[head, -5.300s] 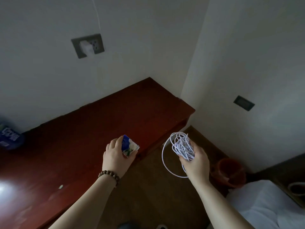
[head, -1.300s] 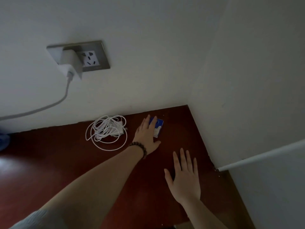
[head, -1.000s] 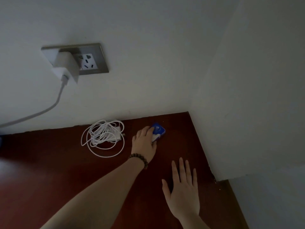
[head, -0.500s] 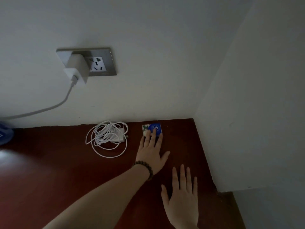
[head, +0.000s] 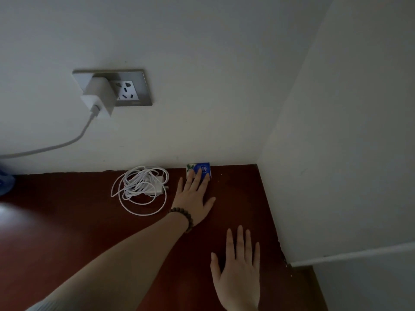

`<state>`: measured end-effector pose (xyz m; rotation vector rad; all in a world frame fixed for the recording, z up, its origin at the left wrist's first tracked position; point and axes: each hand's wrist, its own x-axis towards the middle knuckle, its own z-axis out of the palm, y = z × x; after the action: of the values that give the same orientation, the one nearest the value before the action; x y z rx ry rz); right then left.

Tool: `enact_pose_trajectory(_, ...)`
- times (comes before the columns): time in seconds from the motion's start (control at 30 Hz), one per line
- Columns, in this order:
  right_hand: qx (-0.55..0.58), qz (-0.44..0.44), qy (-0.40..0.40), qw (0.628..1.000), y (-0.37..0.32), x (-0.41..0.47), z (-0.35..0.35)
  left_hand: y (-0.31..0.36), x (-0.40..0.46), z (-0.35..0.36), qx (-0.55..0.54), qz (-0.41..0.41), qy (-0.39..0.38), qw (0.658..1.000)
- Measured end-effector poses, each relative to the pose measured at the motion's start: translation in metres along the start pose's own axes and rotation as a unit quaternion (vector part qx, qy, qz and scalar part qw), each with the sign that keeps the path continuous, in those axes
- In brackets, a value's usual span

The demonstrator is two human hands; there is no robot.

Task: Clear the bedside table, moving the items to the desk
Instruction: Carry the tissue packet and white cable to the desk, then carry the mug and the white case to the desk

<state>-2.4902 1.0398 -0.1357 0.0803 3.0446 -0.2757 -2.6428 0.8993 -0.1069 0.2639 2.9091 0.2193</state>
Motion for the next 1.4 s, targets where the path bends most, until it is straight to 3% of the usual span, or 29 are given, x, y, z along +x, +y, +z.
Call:
enact_pose_trajectory(0.23, 0.013, -0.002, -0.019, 1.0, 0.001, -0.001, -0.009, 0.011, -0.041, -0.01, -0.059, -0.06, 0.096, 0.992)
enact_pose_trajectory(0.47, 0.033, 0.006, -0.039, 0.999, -0.002, 0.005, -0.028, 0.015, -0.11, -0.008, -0.102, -0.15, 0.102, 0.978)
enact_pose_trajectory(0.67, 0.129, -0.125, -0.045, 0.983, -0.036, 0.009, -0.057, -0.004, -0.163, -0.011, -0.124, -0.257, 0.145, 0.947)
enact_pose_trajectory(0.83, 0.126, -0.262, -0.074, 0.954, -0.108, -0.005, -0.063, -0.043, -0.223, -0.018, -0.162, -0.367, 0.207, 0.892)
enact_pose_trajectory(1.0, 0.154, -0.389, -0.104, 0.902, -0.19, -0.038, -0.051, -0.092, -0.303, -0.02, -0.161, -0.496, 0.251, 0.816)
enact_pose_trajectory(1.27, 0.165, -0.498, -0.15, 0.838, -0.324, -0.112, -0.024, -0.167, -0.437, -0.001, -0.183, -0.651, 0.279, 0.682)
enact_pose_trajectory(1.4, 0.16, -0.542, -0.183, 0.804, -0.392, -0.162, 0.001, -0.212, -0.499, 0.013, -0.197, -0.694, 0.284, 0.631)
